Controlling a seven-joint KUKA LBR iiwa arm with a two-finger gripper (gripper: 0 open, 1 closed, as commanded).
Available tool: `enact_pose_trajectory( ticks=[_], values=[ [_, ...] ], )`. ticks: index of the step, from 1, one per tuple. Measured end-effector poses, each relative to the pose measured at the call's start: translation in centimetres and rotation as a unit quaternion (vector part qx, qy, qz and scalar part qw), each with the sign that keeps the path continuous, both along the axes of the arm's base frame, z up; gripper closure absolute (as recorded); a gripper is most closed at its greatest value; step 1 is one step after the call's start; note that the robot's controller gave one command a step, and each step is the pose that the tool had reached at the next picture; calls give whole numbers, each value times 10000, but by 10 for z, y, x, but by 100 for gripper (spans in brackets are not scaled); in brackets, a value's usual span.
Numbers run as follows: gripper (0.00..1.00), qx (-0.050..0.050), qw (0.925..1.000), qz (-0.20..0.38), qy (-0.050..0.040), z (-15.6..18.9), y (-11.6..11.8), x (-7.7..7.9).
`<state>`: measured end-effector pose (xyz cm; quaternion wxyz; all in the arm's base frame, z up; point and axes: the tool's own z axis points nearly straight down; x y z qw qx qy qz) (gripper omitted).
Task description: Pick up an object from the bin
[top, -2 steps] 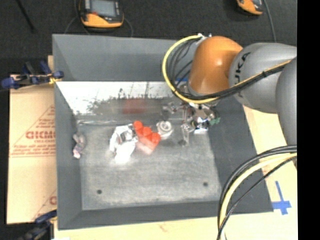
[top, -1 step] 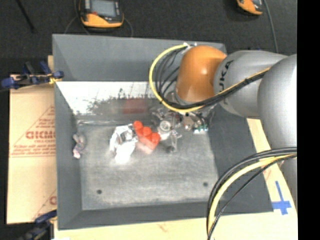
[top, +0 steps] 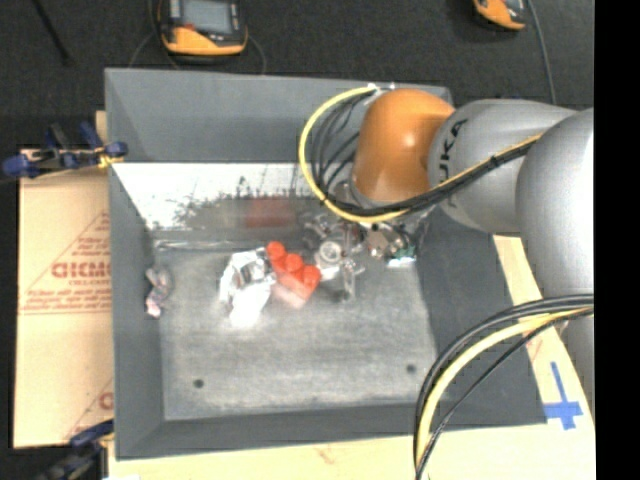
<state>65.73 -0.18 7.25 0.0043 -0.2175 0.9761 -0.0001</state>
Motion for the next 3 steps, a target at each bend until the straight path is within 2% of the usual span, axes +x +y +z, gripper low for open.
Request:
enact_pose_trajectory(
  ticks=[1, 2, 3],
  values=[
    [100, 1, 10000, 0, -8, 1, 0, 1],
    [100, -8, 10000, -11, -11, 39, -1, 3],
    [100, -14, 10000, -23, -19, 99, -2, 6]
  ],
)
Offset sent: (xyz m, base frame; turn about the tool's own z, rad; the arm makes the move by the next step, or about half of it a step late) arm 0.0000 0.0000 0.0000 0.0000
